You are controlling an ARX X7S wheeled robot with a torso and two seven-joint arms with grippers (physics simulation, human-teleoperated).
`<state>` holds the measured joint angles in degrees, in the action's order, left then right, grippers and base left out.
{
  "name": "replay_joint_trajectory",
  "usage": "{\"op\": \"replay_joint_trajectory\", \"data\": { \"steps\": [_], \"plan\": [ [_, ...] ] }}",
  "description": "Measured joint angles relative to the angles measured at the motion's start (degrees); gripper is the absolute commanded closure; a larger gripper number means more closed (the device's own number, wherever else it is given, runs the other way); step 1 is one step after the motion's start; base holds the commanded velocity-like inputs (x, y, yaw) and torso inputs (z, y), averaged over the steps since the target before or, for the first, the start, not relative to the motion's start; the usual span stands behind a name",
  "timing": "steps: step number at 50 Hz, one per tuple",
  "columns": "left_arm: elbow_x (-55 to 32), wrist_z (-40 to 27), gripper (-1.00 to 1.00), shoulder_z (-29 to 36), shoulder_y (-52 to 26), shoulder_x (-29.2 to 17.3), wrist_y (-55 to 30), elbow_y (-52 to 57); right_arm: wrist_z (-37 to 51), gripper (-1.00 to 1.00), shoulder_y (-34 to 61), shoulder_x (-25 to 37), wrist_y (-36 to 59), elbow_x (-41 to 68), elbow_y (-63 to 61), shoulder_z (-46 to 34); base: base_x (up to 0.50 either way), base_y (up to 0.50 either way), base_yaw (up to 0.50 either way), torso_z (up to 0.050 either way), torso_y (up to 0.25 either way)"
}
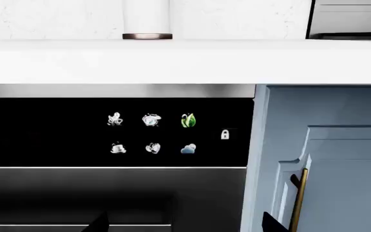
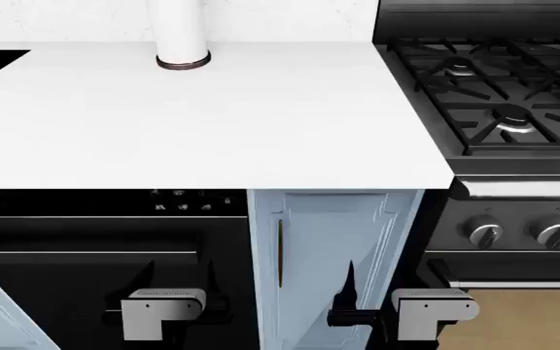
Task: Pick and place the shaker into the drawer. Then close the cabinet.
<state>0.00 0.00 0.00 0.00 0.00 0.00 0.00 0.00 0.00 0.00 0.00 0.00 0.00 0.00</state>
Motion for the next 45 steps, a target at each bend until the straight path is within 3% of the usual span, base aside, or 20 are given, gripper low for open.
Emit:
{"op": "replay_joint_trajectory", "data": {
  "steps": [5, 14, 23, 33, 45],
  "plan": [
    [-0.45, -0.41, -1.00, 0.52, 0.15, -0.52, 0.36, 0.24, 0.11, -1.00, 0.06, 0.44, 0.28, 1.10, -0.04, -0.54, 0.00, 0.00, 0.00, 0.005, 0.000],
    [-2.28, -0.61, -1.00, 1.59, 1.41, -2.22, 1.45, 3.65, 0.50, -1.00, -0.17, 1.70, 1.83, 4.02, -2.66, -1.74, 0.00, 0.00, 0.00, 0.050, 0.008],
    [-6.37, -1.59, -1.00, 0.80, -1.86, -4.71, -8.69, 18.33, 2.64, -1.00, 0.95, 4.04, 12.87, 8.06, -20.36, -1.17, 0.00, 0.00, 0.00, 0.050, 0.009],
    [-12.01, -4.59, -1.00, -1.64, -13.36, -7.07, -25.41, 34.05, 6.61, -1.00, 10.36, 6.61, 32.16, 14.78, -40.41, 1.34, 0.00, 0.00, 0.00, 0.050, 0.009],
    [-18.25, -9.13, -1.00, -3.31, -35.43, -8.23, -45.42, 42.56, 12.45, -1.00, 37.51, 7.19, 62.67, 26.46, -51.84, 7.17, 0.00, 0.00, 0.00, 0.050, 0.009]
  ]
}}
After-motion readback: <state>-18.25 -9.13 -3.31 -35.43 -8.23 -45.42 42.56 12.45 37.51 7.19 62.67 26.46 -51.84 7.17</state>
